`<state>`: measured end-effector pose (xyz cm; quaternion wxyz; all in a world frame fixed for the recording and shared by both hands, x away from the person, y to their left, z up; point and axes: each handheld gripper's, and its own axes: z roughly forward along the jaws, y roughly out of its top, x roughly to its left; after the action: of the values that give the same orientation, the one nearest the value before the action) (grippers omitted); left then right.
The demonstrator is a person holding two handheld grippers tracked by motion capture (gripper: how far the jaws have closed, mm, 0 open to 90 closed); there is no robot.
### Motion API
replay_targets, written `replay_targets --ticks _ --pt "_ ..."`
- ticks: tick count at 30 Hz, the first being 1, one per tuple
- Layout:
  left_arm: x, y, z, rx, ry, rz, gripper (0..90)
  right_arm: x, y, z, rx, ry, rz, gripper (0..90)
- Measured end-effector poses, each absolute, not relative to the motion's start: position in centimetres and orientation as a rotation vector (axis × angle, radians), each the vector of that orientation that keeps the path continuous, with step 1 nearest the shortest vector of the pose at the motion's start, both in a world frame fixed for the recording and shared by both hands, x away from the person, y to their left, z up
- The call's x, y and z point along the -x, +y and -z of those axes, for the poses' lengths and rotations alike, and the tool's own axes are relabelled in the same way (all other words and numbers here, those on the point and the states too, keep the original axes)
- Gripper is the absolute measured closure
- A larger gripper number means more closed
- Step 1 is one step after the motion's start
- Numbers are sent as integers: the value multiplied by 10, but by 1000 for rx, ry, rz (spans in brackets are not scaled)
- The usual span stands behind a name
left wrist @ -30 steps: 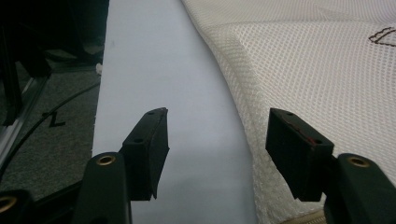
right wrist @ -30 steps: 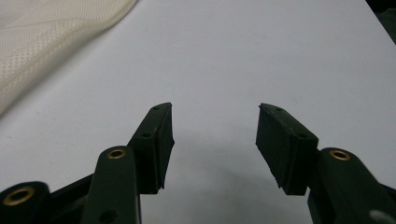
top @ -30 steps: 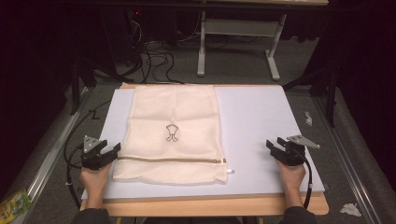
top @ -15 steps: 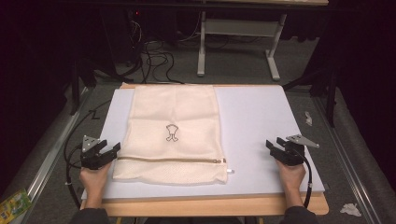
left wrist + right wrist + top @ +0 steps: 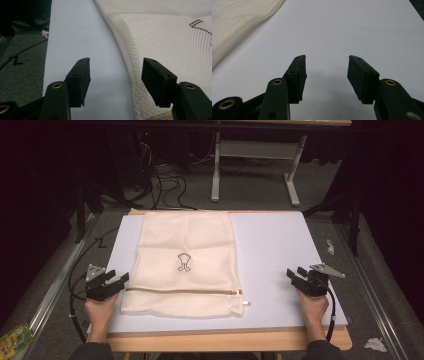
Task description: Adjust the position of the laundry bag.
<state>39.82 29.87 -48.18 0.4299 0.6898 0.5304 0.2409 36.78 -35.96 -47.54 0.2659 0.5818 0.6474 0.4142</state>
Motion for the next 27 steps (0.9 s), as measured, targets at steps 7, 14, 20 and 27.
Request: replay_targets --ticks 7,14,20,27 --pt "-398 300 481 -1721 1325 -602 398 -368 -357 475 -1573 1753 -1126 513" --pt "-398 299 480 -1732 1340 -589 399 -370 -352 472 -1568 1793 -1096 498" --pt "-400 295 478 -1738 1329 -575 401 -371 -347 469 -1577 1786 -1104 484" --pt "-399 289 472 -1775 1311 -560 402 -372 -339 467 -1564 1818 -1152 512"
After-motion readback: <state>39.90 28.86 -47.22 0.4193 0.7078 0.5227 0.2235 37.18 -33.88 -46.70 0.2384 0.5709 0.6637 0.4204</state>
